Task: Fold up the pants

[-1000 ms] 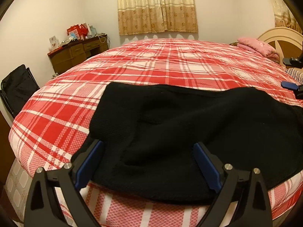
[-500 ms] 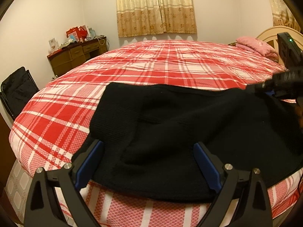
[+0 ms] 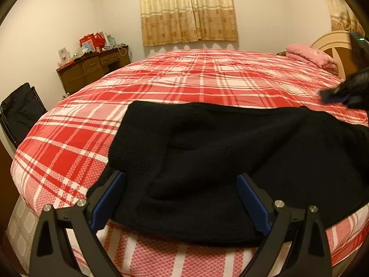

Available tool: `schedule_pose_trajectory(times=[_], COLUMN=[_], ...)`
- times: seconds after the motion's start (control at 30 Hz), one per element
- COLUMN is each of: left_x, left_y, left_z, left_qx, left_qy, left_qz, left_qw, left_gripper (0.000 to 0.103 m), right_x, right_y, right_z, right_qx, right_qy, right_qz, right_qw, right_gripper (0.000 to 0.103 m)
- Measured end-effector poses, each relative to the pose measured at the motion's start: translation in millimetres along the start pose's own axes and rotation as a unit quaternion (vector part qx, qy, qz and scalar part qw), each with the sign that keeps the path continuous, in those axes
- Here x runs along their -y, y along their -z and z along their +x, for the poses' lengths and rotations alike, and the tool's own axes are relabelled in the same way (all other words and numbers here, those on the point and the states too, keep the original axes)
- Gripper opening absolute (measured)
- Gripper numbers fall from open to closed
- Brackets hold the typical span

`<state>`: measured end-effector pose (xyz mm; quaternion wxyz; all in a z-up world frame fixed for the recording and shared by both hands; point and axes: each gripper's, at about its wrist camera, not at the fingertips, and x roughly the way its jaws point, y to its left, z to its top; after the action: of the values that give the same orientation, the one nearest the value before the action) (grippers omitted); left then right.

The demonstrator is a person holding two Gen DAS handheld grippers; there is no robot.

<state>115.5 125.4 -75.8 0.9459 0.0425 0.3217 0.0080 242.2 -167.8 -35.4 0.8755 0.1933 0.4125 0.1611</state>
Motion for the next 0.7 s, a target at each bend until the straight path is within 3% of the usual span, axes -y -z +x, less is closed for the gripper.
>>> schedule_pose_trajectory(times=[0.03, 0.07, 0.1, 0.17, 0.27, 0.33, 0.47, 0.63, 0.67, 0.7], left_x=[0.5, 0.7, 0.8, 0.7, 1.6, 1.4, 2.2, 2.8, 3.0, 2.8], left_y=[-0.6, -1.1, -1.6, -2.7, -3.5, -3.7, -4.4, -6.1, -5.9, -5.6], left_z=[0.4, 1.2, 1.6, 2.7, 4.2, 4.5, 5.7, 7.6, 7.8, 7.5], left_qx=[-0.001, -0.002, -0.003, -0.004, -0.004, -0.005, -0.007, -0.011, -0.012, -0.011], left_qy=[-0.001, -0.001, -0.001, 0.001, 0.0, 0.0, -0.002, -0.003, -0.003, -0.003], left_qz=[-0.001, -0.001, -0.002, -0.002, -0.001, -0.002, -0.002, -0.003, -0.003, -0.003], left_qw=[1.0, 1.0, 1.0, 1.0, 1.0, 1.0, 1.0, 0.9999, 0.9999, 0.9999], left_gripper=[0.1, 0.1, 0.1, 0.101, 0.101, 0.102, 0.103, 0.103, 0.103, 0.103], right_x=[21.0, 41.1, 65.6, 120.9, 181.0, 210.5, 245.8, 254.9, 252.1, 255.3], right_y=[-7.6, -13.7, -19.7, -25.8, -27.9, -29.4, -36.3, -38.2, -38.2, -38.7], right_z=[-20.0, -36.4, -54.9, -99.3, -149.2, -165.5, -156.4, -136.4, -134.9, -137.9], right_qx=[0.022, 0.036, 0.052, 0.098, 0.132, 0.121, 0.057, -0.006, -0.011, -0.01], right_qy=[0.029, 0.059, 0.096, 0.184, 0.291, 0.342, 0.392, 0.475, 0.489, 0.491], right_qz=[0.026, 0.049, 0.077, 0.147, 0.197, 0.215, 0.212, 0.183, 0.183, 0.189], right_qw=[0.999, 0.996, 0.991, 0.967, 0.927, 0.907, 0.894, 0.861, 0.853, 0.85], right_gripper=[0.016, 0.024, 0.042, 0.062, 0.063, 0.063, 0.063, 0.061, 0.053, 0.035])
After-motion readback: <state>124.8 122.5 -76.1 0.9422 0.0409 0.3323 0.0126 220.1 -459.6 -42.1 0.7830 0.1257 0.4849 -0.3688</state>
